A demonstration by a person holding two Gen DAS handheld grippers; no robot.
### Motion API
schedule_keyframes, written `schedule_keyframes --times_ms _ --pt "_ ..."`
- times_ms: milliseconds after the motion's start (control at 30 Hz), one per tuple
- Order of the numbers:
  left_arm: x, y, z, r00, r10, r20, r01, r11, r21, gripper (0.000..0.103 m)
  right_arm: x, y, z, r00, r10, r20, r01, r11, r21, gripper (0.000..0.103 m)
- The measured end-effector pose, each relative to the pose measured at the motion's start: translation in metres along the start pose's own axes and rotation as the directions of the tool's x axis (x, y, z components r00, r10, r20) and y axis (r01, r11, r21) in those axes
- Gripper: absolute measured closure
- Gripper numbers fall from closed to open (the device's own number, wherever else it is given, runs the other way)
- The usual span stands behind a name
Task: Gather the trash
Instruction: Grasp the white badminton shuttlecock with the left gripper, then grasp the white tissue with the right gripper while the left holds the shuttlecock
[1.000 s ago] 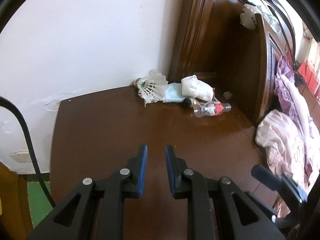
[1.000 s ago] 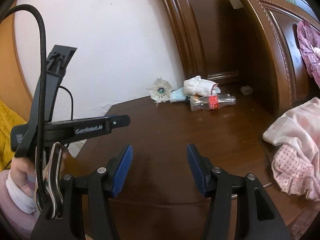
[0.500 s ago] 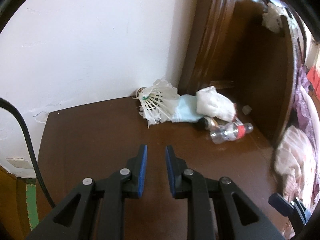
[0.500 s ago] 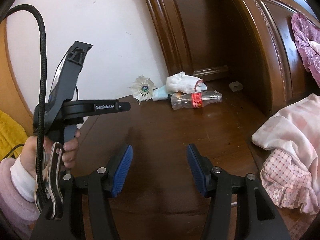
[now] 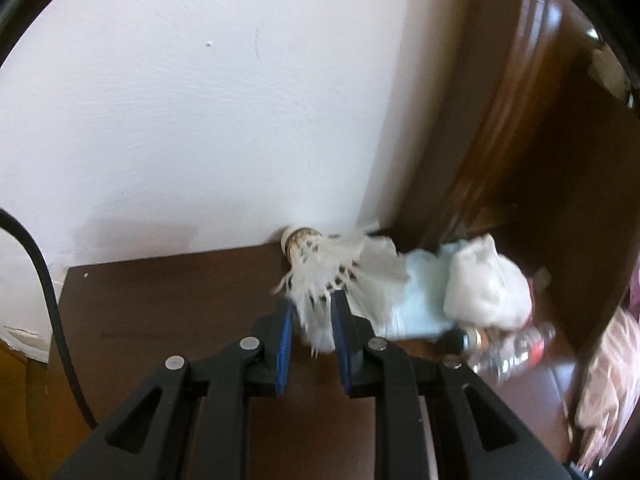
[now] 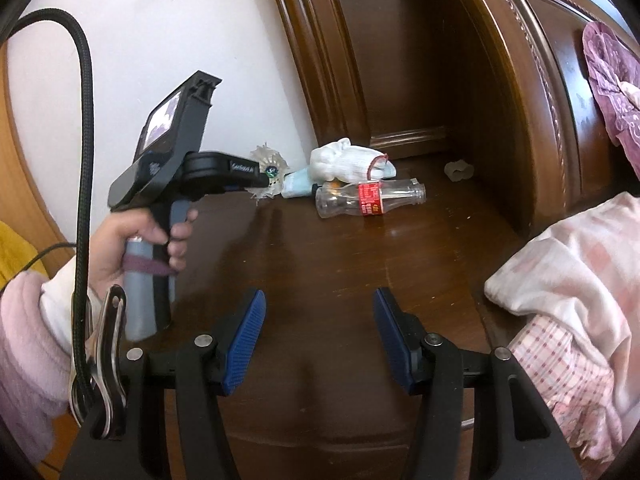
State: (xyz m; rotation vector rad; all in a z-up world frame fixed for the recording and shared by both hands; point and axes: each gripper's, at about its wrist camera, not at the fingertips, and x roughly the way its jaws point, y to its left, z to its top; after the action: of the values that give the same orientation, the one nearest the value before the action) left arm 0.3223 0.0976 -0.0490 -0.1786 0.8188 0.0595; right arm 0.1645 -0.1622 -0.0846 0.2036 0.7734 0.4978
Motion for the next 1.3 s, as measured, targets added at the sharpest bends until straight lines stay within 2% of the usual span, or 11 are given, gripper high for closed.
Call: schedule_keyframes --times_ms 433,567,600,667,767,967,1100,1300 --pt "0.024 0.012 0.025 1.000 -0.018 0.004 0.018 0.998 -0.064 0.084 0.005 -0.010 0.008 1.000 -0.018 -0.022 0.018 1.000 -0.026 0.046" --pt "0.027 0.015 0.028 1.000 0.011 -0.003 -0.011 0.998 -0.062 0.086 0.008 -0.012 0.012 0.999 -0.032 -0.035 0.031 0.999 -0.044 0.046" --pt "0.027 0.015 0.028 1.000 0.015 -0.004 -0.015 0.998 -0.060 0.087 0.009 -0.012 0.014 0.999 -0.036 -0.039 0.034 0.998 -0.047 0.046" --pt "0.028 0.014 0.027 1.000 0.005 -0.010 -0.006 0.998 -0.062 0.097 0.011 -0.013 0.017 0.998 -0.046 -0.045 0.043 0.997 -0.056 0.046" --pt "0.030 0.019 0.025 0.999 -0.026 -0.035 0.023 0.997 -0.070 0.098 0.016 -0.012 0.023 0.997 -0.065 -0.051 0.061 0.995 -0.077 0.046" --pt "0.015 0.034 0.017 1.000 -0.010 -0.016 0.010 0.999 -0.051 0.098 0.031 -0.014 0.040 0.993 -0.082 -0.081 0.073 0.992 -0.105 0.046" --pt "0.007 0.042 0.012 0.999 -0.031 -0.025 0.029 0.998 -0.056 0.099 0.038 -0.014 0.054 0.993 -0.069 -0.092 0.059 0.992 -0.107 0.046" --pt "-0.003 0.050 0.012 0.998 -0.067 0.000 0.066 0.995 -0.081 0.099 0.055 -0.008 0.076 0.992 -0.064 -0.112 0.050 0.991 -0.121 0.046"
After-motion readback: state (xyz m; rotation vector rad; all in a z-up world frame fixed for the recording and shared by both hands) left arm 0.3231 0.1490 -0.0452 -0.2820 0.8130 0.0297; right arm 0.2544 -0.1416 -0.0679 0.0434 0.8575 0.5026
